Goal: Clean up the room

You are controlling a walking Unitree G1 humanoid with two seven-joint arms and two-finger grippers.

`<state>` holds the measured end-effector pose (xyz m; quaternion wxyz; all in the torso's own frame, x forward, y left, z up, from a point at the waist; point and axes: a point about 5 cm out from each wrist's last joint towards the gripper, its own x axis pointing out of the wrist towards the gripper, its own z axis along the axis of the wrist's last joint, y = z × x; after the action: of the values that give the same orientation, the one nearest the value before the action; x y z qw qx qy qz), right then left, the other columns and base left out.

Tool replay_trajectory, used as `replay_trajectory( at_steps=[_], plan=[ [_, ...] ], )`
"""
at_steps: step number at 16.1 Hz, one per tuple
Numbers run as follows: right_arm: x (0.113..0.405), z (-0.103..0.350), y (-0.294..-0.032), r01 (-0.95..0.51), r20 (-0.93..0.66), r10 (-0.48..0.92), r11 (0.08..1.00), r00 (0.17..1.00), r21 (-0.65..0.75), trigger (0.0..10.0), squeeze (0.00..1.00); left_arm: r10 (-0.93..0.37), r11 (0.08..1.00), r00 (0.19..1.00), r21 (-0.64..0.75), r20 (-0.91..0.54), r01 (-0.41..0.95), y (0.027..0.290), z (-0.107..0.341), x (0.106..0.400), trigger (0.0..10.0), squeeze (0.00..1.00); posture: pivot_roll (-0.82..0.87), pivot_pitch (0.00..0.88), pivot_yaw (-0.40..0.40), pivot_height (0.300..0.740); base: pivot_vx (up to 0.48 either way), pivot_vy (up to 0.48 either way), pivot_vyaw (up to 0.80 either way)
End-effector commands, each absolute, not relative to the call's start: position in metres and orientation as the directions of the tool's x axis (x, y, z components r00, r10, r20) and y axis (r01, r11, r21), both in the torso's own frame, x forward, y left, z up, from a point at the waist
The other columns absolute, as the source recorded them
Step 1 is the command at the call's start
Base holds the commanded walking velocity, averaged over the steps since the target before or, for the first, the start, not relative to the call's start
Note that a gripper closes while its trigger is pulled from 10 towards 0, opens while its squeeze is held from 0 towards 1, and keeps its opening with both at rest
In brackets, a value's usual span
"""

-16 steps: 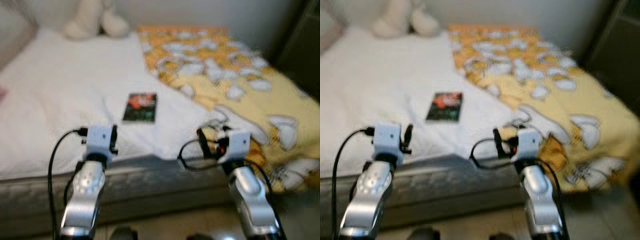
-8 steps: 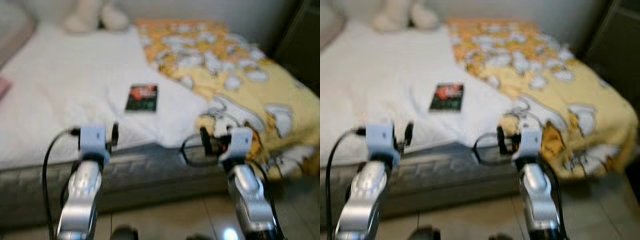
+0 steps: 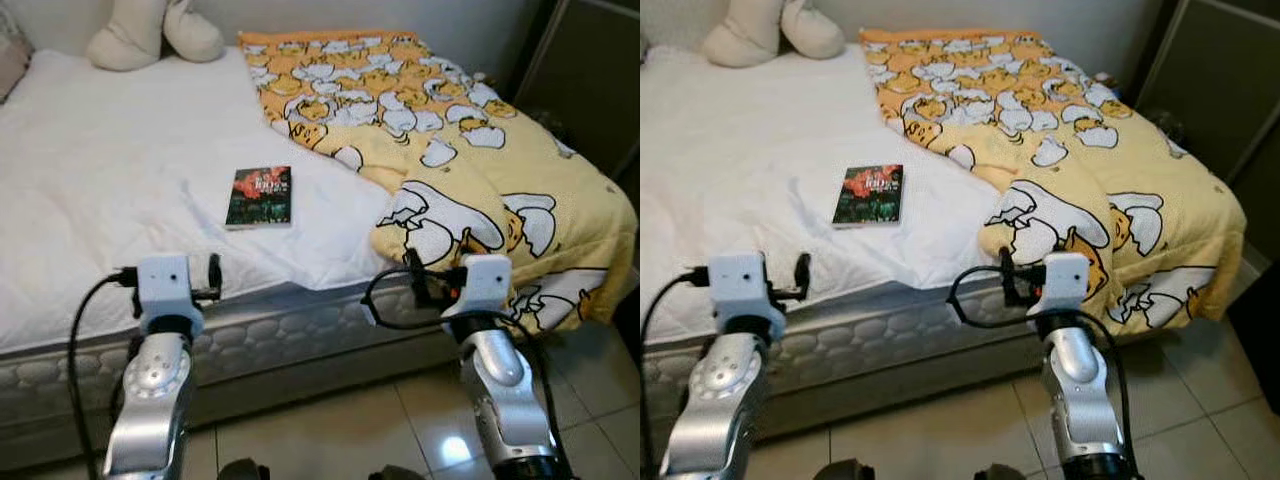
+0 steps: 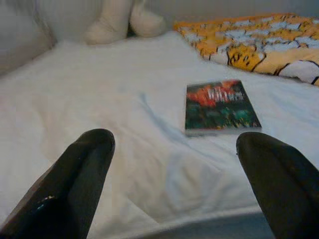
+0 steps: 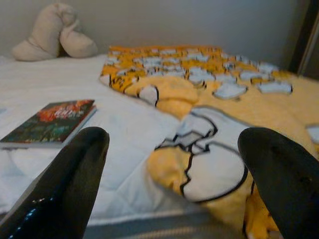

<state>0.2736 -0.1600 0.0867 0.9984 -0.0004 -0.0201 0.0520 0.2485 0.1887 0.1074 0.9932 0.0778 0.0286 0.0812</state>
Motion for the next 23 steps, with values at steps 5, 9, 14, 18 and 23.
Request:
replay_trajectory(
  at_steps=[5, 9, 14, 18, 23],
  plan=[
    [0.23, 0.079, -0.188, -0.099, -0.012, 0.098, 0.992, 0.995, -0.079, 10.0, 0.0, 0.106, 0.984, 0.991, 0.155, -0.076, -0.093, 0.197, 0.097, 0.203, 10.0, 0.0, 0.02, 0.0, -0.026, 0.711, 0.0, 0.0, 0.0],
    [0.24, 0.094, -0.17, -0.185, 0.06, 0.191, 0.978, 0.98, -0.094, 10.0, 0.0, 0.053, 0.993, 0.998, 0.105, 0.021, -0.055, 0.174, 0.124, 0.221, 10.0, 0.0, 0.02, 0.0, -0.034, 0.711, 0.186, 0.0, 0.0],
    [0.262, 0.088, -0.171, -0.166, 0.026, 0.168, 0.984, 0.985, -0.071, 10.0, 0.0, 0.087, 0.989, 0.996, 0.122, 0.002, -0.087, 0.173, 0.123, 0.241, 10.0, 0.0, 0.02, 0.0, -0.022, 0.711, 0.48, 0.0, 0.0],
    [0.264, 0.085, -0.167, -0.175, 0.016, 0.177, 0.982, 0.984, -0.065, 10.0, 0.0, 0.117, 0.988, 0.993, 0.098, -0.006, -0.116, 0.175, 0.123, 0.244, 10.0, 0.0, 0.01, 0.0, -0.022, 0.711, 0.48, 0.0, 0.0],
    [0.267, 0.081, -0.165, -0.182, -0.002, 0.182, 0.982, 0.983, -0.057, 10.0, 0.0, 0.107, 0.989, 0.994, 0.099, -0.002, -0.107, 0.173, 0.125, 0.246, 10.0, 0.0, 0.01, 0.0, -0.021, 0.711, 0.48, 0.0, 0.0]
  ],
)
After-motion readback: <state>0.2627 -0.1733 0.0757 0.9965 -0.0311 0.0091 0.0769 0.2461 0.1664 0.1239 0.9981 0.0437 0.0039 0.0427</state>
